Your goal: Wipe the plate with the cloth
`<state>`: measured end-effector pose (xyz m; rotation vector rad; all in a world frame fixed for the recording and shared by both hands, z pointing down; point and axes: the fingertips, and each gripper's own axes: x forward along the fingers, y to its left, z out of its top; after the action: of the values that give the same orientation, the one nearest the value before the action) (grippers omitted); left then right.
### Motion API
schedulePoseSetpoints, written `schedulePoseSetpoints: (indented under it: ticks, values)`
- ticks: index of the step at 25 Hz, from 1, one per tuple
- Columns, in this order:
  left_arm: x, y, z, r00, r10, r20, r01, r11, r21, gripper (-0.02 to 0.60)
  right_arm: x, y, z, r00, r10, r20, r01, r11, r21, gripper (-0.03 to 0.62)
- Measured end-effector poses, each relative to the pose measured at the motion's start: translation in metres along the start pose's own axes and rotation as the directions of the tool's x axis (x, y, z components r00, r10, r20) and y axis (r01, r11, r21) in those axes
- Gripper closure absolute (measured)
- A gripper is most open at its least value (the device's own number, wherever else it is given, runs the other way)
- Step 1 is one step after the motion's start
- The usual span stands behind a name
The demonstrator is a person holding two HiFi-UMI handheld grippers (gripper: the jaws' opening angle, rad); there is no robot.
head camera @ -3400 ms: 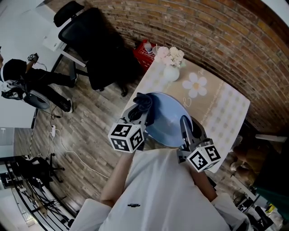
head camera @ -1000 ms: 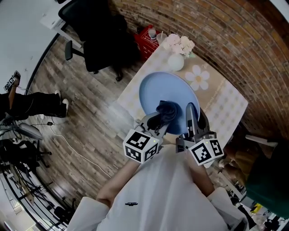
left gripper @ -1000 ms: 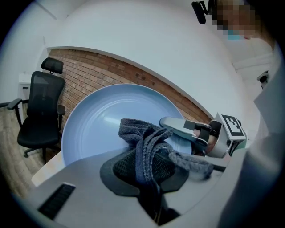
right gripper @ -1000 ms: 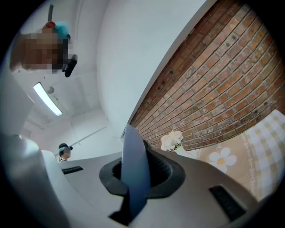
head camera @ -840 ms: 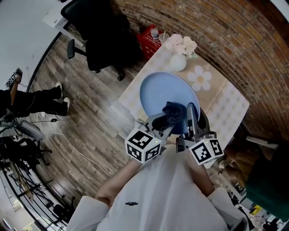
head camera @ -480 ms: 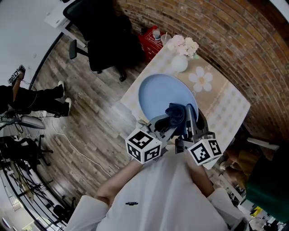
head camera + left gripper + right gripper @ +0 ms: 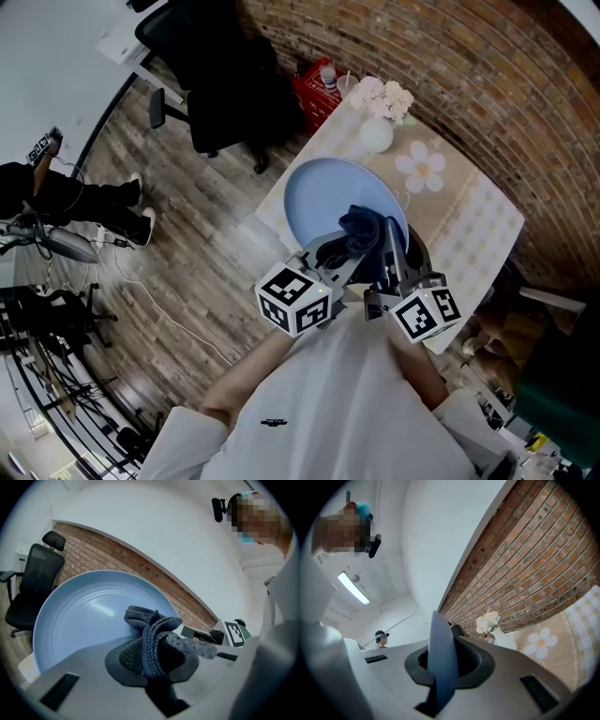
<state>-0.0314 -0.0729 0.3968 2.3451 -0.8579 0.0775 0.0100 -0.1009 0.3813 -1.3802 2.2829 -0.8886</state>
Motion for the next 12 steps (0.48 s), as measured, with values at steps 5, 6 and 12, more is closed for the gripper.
schedulePoseSetpoints:
  ticks: [5,6,12]
  values:
    - [0.003,0.009,0.017,1.000,-0.006,0.030,0.006,1.000,0.001,0.520,0.001,-0.001,-0.004,1.000,0.002,-0.019,-0.002,1.000,-0.001,0.536]
    - [0.004,0.010,0.020,0.999,-0.011,0.034,0.011,1.000,0.002,0.520,0.001,-0.002,-0.007,1.000,0.000,-0.027,0.000,1.000,0.000,0.536]
    - [0.010,0.019,0.038,0.999,0.003,0.049,-0.005,0.999,0.032,0.520,-0.001,-0.005,-0.010,0.999,-0.005,-0.044,0.006,1.000,0.011,0.536]
